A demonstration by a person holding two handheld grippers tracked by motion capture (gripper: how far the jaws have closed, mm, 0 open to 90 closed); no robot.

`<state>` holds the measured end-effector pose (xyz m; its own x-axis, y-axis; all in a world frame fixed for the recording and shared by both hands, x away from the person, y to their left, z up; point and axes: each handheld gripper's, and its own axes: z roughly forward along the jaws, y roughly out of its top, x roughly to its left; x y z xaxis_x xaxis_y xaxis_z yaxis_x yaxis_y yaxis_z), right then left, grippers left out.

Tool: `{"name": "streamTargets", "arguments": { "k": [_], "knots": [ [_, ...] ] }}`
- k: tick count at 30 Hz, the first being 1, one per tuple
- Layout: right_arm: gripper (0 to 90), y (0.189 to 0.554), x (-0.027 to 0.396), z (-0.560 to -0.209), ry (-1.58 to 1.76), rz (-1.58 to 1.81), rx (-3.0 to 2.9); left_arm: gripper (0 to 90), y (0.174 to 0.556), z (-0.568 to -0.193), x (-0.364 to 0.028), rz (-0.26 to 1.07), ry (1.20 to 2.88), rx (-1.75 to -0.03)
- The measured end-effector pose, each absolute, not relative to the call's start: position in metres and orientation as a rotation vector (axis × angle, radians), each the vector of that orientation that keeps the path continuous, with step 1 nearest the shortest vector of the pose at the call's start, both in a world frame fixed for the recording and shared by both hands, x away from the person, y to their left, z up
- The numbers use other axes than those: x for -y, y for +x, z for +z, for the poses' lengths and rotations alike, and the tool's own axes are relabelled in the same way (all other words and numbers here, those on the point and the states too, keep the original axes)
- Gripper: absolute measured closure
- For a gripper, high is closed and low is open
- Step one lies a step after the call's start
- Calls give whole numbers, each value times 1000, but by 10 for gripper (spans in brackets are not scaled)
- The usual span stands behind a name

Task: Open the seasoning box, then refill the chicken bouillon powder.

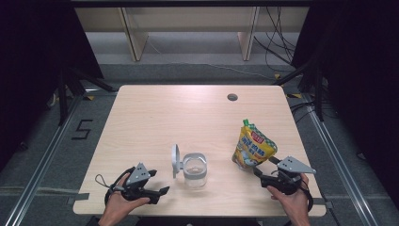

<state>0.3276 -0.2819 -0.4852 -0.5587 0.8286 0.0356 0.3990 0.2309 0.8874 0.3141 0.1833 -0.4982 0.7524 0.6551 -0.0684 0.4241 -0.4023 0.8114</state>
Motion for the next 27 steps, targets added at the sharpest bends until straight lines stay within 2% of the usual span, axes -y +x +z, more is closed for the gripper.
{"name": "streamTargets", "arguments": {
  "k": [27],
  "knots": [
    [246,337,270,-489,1104,1301,-2019,213,314,-497,-184,311,2040,-837]
  ]
}}
